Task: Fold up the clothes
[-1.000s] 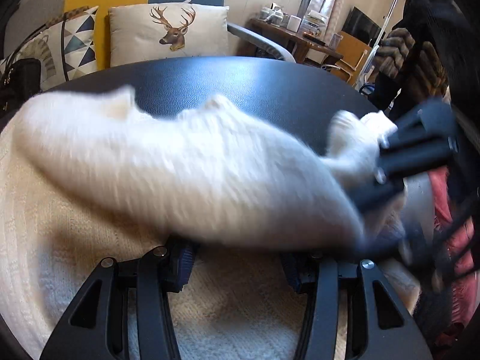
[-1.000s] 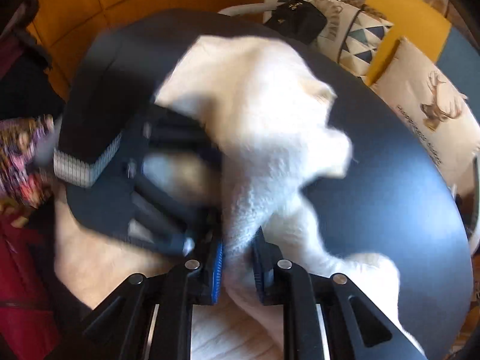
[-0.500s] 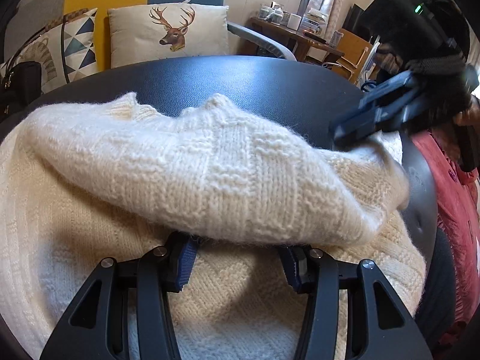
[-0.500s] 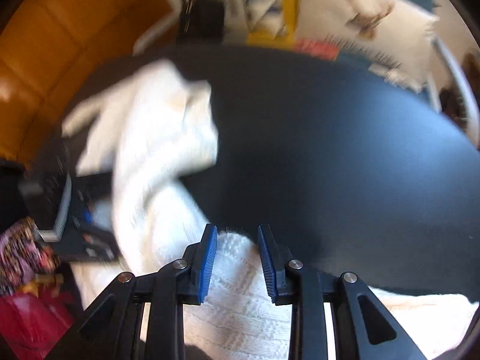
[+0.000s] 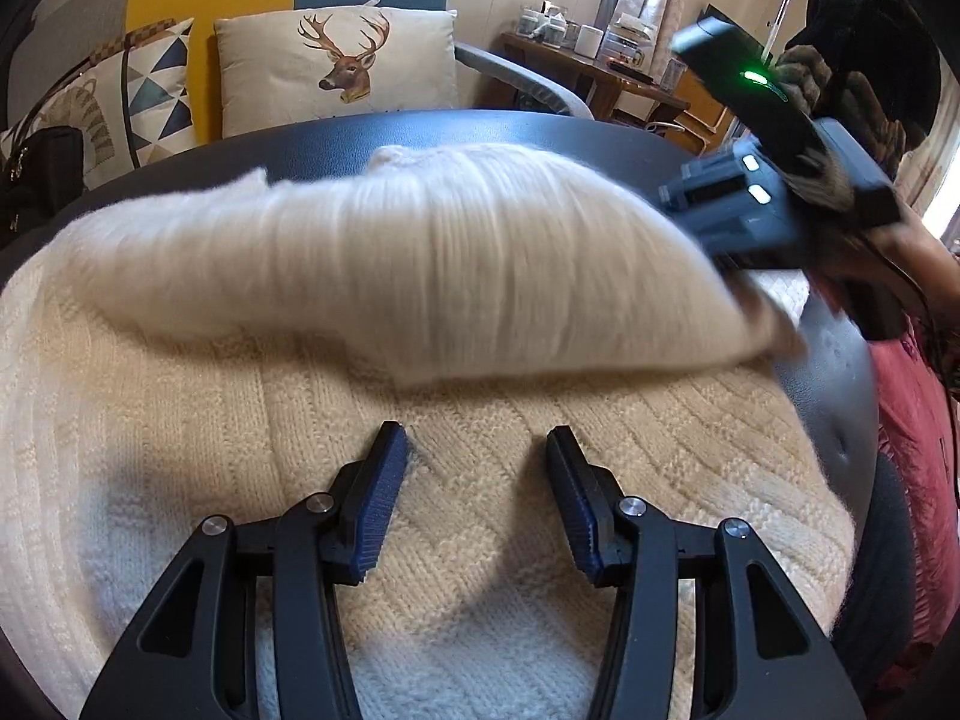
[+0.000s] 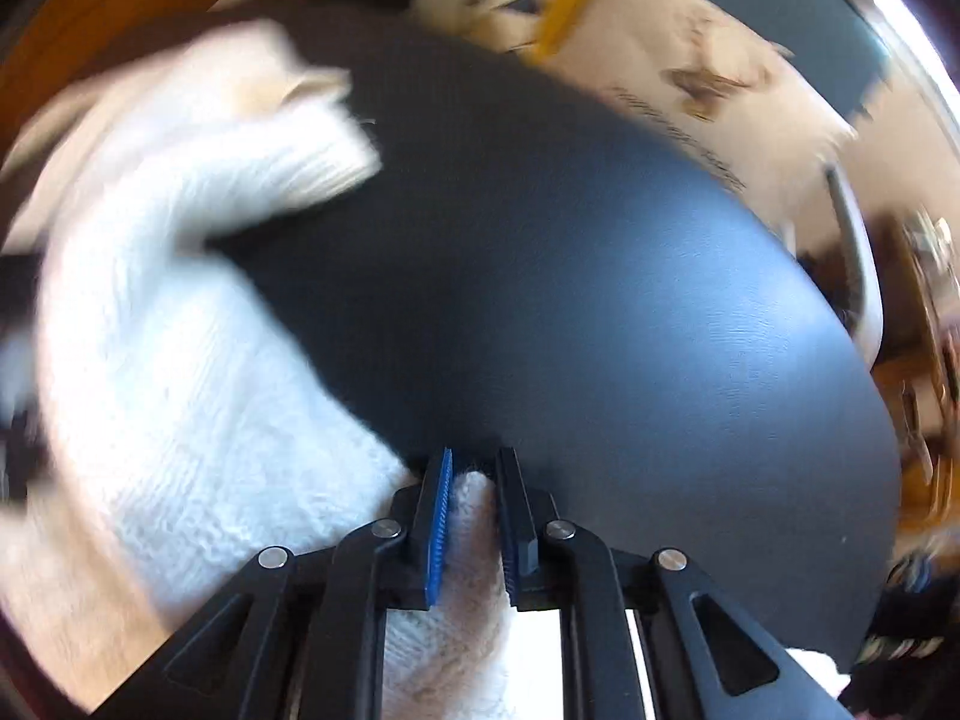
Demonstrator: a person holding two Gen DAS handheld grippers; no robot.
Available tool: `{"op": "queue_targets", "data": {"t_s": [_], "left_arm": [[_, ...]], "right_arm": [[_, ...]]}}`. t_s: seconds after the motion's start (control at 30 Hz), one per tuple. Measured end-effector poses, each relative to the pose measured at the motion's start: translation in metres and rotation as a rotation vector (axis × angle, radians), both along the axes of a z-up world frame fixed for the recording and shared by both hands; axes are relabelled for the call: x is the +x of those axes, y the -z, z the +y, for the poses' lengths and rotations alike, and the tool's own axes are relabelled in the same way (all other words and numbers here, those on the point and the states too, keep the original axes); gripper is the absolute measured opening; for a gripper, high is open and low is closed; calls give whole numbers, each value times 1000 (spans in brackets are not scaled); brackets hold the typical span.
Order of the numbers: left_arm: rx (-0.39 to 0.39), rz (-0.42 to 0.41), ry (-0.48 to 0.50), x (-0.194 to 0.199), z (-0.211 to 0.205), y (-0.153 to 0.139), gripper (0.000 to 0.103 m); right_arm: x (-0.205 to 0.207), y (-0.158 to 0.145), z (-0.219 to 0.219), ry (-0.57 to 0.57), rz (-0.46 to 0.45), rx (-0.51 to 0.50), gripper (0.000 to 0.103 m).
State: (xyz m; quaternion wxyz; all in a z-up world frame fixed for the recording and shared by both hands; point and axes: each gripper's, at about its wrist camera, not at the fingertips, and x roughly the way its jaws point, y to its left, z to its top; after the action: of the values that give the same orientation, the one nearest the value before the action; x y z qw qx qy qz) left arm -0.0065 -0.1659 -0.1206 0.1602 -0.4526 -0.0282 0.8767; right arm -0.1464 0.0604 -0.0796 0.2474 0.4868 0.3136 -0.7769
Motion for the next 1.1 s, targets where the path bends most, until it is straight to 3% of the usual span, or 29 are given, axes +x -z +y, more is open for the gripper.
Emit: {"op": "queue_targets", "data": {"t_s": [0.17,0.23,0.3,0.47,0.57,0.67,0.9,1.1], "left_arm": [[1,1,0,0,0,0,51],[1,0,0,0,0,0,52],[0,0,0,0,0,0,52],[-22,3,-2,0,3,-1,52],[-20,2,-3,0,3,0,52],[-22,-2,-25,-5,5,0,52],[-37,-8,-84,-20,11,-2,52],[-67,2,-122,-47,21,0,53]], "right_arm": [[-50,-37,37,180,72,-168,15],[-46,-59,37,150,62,-293,15],[-38,-70,33,76,27,-327,15],[-21,-17,-14,29,-182,-304,15],[-7,21,-38,32,-252,-205,16],[-17,26,-38,88,-177,-244,15],[-85,31,-42,274,-37,-249,14],[-97,39,-45,333,22,-260,14]]}}
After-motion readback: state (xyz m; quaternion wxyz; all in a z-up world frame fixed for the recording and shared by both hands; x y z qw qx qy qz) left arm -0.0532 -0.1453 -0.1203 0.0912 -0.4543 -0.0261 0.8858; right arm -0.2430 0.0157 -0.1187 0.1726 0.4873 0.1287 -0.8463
